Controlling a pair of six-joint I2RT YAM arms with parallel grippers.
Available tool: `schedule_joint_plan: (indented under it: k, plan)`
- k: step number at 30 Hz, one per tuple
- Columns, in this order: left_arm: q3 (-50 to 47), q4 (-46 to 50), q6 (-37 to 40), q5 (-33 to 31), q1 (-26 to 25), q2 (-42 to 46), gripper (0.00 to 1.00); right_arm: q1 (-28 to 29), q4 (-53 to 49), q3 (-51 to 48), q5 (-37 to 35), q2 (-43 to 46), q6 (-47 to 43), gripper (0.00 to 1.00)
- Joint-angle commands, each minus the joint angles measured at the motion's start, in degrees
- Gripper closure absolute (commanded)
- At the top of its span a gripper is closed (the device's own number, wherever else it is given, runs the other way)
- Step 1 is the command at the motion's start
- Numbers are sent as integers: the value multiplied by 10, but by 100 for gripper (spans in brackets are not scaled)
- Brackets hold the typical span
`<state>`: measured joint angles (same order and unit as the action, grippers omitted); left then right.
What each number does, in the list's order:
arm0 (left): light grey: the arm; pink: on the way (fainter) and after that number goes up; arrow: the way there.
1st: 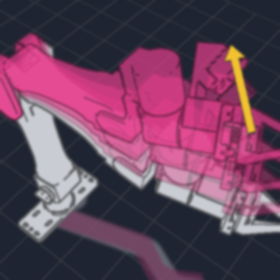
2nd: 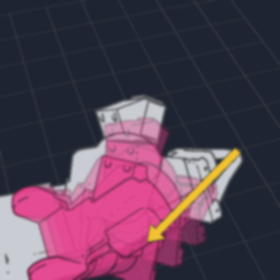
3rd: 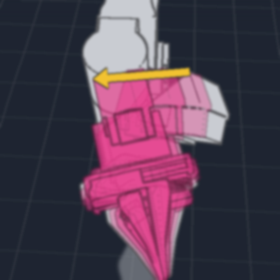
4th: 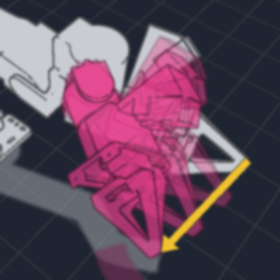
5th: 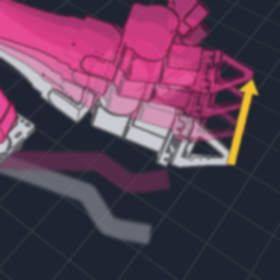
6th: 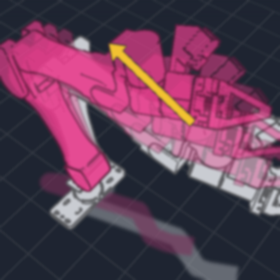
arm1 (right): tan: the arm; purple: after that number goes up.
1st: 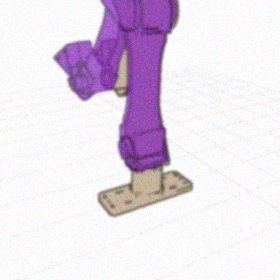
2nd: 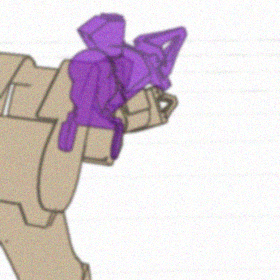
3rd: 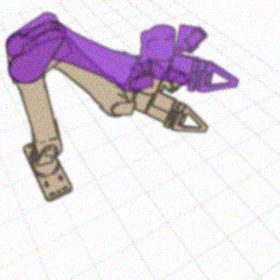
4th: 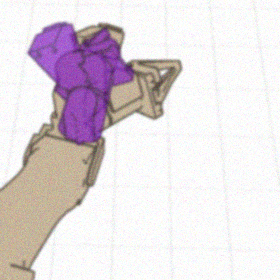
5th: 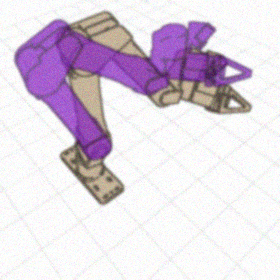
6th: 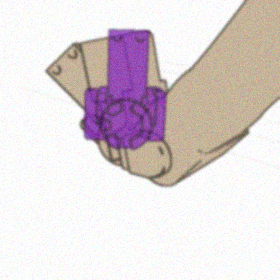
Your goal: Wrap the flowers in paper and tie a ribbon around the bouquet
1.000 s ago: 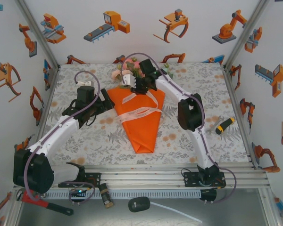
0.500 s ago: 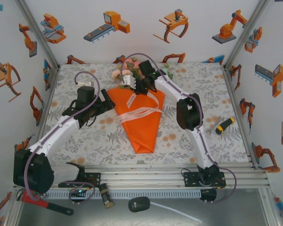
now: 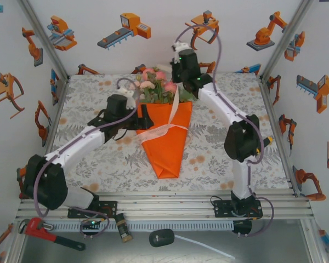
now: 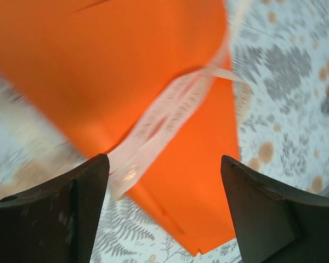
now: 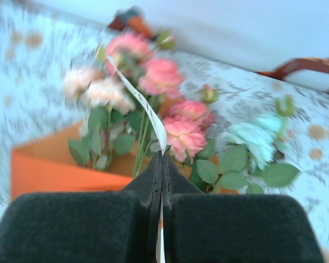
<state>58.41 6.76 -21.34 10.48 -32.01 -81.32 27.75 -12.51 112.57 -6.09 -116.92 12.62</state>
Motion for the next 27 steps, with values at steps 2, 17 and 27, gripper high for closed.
schedule_joint_plan:
  k: [2, 17, 27]
  plan:
    - [48, -52, 123, 89, -54, -45, 29, -32, 2, 0, -72, 41, 292, 100]
    - [169, -71, 366, -8, -119, -265, 16, -32, -63, 86, -21, -15, 363, 100]
    - [203, -32, 426, -33, -114, -326, 13, -32, -31, 53, 25, -12, 327, 100]
